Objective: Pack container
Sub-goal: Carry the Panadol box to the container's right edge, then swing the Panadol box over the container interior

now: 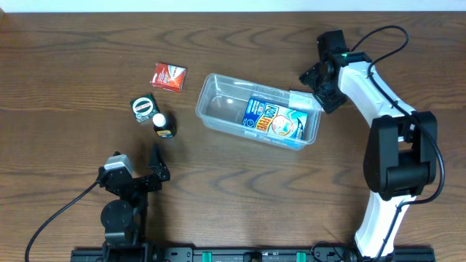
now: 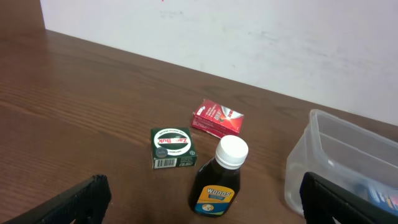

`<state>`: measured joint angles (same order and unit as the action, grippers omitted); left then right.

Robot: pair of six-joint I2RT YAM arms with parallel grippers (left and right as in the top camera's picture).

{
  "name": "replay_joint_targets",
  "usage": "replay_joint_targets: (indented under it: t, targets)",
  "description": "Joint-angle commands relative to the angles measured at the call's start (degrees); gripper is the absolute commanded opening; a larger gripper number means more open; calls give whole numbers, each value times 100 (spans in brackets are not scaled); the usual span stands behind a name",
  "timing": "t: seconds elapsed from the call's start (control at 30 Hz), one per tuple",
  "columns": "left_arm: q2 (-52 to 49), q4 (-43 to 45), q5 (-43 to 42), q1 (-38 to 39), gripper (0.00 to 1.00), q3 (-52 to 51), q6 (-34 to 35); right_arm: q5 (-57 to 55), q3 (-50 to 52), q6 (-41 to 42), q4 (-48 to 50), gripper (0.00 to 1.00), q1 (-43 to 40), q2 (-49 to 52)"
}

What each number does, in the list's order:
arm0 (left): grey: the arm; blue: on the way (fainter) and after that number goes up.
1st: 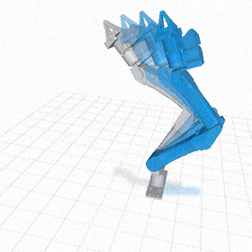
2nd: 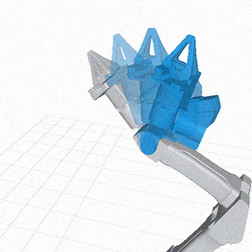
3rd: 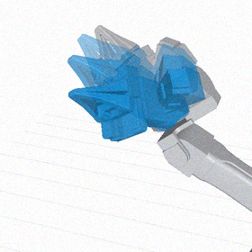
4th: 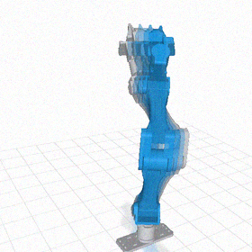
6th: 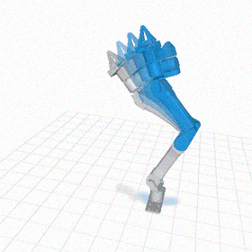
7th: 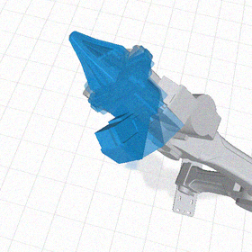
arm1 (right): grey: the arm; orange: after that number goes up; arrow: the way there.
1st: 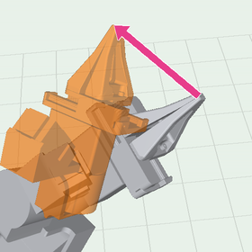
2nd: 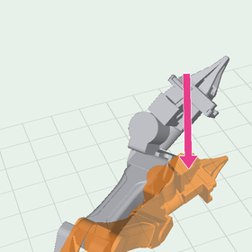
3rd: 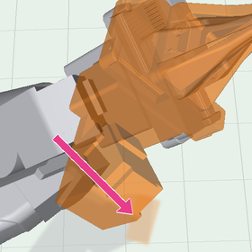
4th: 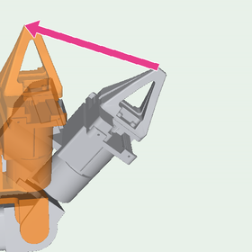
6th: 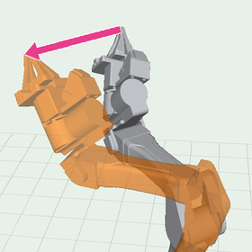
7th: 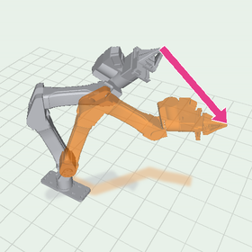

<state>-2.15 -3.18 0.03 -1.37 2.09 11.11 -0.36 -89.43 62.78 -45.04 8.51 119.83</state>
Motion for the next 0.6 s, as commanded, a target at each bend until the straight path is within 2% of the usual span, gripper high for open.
replay_joint_targets:
  t: [0.0,0.23,0.57]
  targets:
    - [2,-101,66,-22,98,-186,-35,289,160,-138,50,86,-122,308]
    - [2,-101,68,-22,98,-186,-35,374,28,-588,52,87,-264,308]
    - [2,-101,68,-22,98,-186,-35,872,17,-627,39,90,-339,306]
